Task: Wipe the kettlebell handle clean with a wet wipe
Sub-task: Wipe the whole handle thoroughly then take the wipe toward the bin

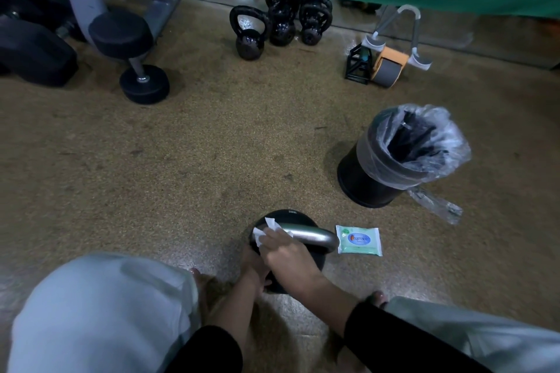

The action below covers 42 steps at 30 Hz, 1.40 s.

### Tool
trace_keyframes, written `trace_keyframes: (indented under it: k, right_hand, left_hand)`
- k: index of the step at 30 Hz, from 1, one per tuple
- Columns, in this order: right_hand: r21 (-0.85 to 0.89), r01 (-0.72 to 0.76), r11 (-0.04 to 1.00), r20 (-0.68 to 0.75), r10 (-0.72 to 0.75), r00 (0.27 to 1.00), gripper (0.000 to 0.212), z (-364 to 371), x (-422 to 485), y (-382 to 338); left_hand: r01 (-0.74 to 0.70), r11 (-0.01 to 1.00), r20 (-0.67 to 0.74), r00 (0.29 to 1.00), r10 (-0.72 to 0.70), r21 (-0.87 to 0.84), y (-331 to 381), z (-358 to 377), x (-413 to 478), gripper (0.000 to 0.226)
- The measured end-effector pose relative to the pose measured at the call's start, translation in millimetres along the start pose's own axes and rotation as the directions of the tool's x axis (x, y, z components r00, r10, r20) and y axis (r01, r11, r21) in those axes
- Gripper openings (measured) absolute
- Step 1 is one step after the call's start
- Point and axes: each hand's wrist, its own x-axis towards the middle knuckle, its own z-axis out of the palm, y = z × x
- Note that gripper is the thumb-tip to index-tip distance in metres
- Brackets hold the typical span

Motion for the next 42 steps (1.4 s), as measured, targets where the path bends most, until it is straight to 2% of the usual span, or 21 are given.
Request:
trace_keyframes:
  k: [3, 6, 10, 12, 14, 16, 19, 22, 25, 27, 29, 31, 33, 39, 42]
  right_hand:
    - [-0.025, 0.014, 1.0, -0.021, -0.015, 1.0, 0.012, -1.4, -6.5, 13.7]
    - [-0.009, 0.007, 1.0, 0.008, -0.007, 1.0, 0.015, -5.3, 3.2, 14.2]
    - [-0.071, 0.159, 0.985, 0.129, -0.149, 0.98, 0.018, 3.2, -5.5, 15.9]
    - [-0.063, 0.182, 0.981, 0.133, -0.172, 0.976, 0.032, -0.3, -12.8, 26.2]
    - [-0.066, 0.139, 0.988, 0.094, -0.133, 0.987, 0.04, -6.7, -11.9, 33.4]
    - [-0.066, 0.064, 0.996, 0.081, -0.058, 0.995, 0.036, -12.6, -3.5, 33.7]
    - [-0.035, 0.03, 0.999, 0.099, -0.026, 0.995, 0.008, -12.7, 10.2, 20.9]
    - [-0.027, -0.073, 0.997, 0.093, 0.075, 0.993, 0.021, -11.5, 11.7, 13.1]
    - [0.01, -0.175, 0.984, 0.107, 0.173, 0.979, 0.011, -20.2, 10.3, 14.7]
    - [-0.021, -0.243, 0.97, 0.159, 0.244, 0.957, 0.017, -26.8, 20.7, 15.7]
    - [-0.035, -0.298, 0.954, 0.199, 0.299, 0.933, 0.019, -31.1, 32.3, 12.1]
    - [-0.037, -0.292, 0.956, 0.219, 0.293, 0.931, 0.022, -31.7, 39.4, 3.1]
    - [-0.027, -0.286, 0.958, 0.228, 0.284, 0.931, 0.025, -28.2, 38.0, -0.8]
    - [-0.019, -0.423, 0.906, 0.259, 0.413, 0.873, 0.021, -34.4, 40.1, 19.2]
    - [0.024, -0.461, 0.887, 0.288, 0.436, 0.853, 0.023, -35.8, 55.9, 19.6]
  left_hand:
    - [-0.004, 0.988, -0.097, 0.995, 0.02, 0.156, 3.3, 3.5, -2.8, 0.032]
    - [-0.024, 0.964, -0.113, 0.992, 0.056, 0.267, 4.5, 3.0, -4.4, 0.038]
    - [0.037, 0.997, -0.082, 0.996, -0.032, 0.07, 4.7, 4.0, -7.9, 0.033]
    - [-0.002, 0.988, -0.1, 0.995, 0.018, 0.157, 7.5, 4.7, -9.9, 0.035]
    - [-0.031, 0.968, -0.121, 0.991, 0.063, 0.25, 9.0, 4.2, -12.8, 0.044]
    - [-0.035, 0.964, -0.119, 0.991, 0.069, 0.264, 9.8, 5.0, -15.5, 0.047]
    - [-0.011, 0.961, -0.127, 0.991, 0.049, 0.277, 9.8, 6.5, -17.2, 0.048]
    - [0.002, 0.961, -0.132, 0.991, 0.036, 0.276, 11.6, 7.3, -18.5, 0.045]
    - [-0.007, 0.964, -0.135, 0.99, 0.044, 0.264, 13.6, 7.3, -21.5, 0.054]
    - [-0.016, 0.964, -0.14, 0.989, 0.055, 0.267, 12.7, 7.8, -20.8, 0.059]
    - [-0.016, 0.96, -0.146, 0.988, 0.058, 0.278, 12.4, 8.0, -22.0, 0.047]
    - [-0.028, 0.958, -0.139, 0.988, 0.07, 0.284, 10.6, 6.0, -20.4, 0.033]
    - [-0.043, 0.963, -0.124, 0.989, 0.078, 0.267, 10.0, 4.8, -19.9, 0.031]
    - [-0.015, 0.972, -0.139, 0.989, 0.049, 0.236, 14.8, 7.6, -24.8, 0.059]
    - [-0.005, 0.969, -0.119, 0.992, 0.035, 0.248, 13.8, 7.3, -23.9, 0.059]
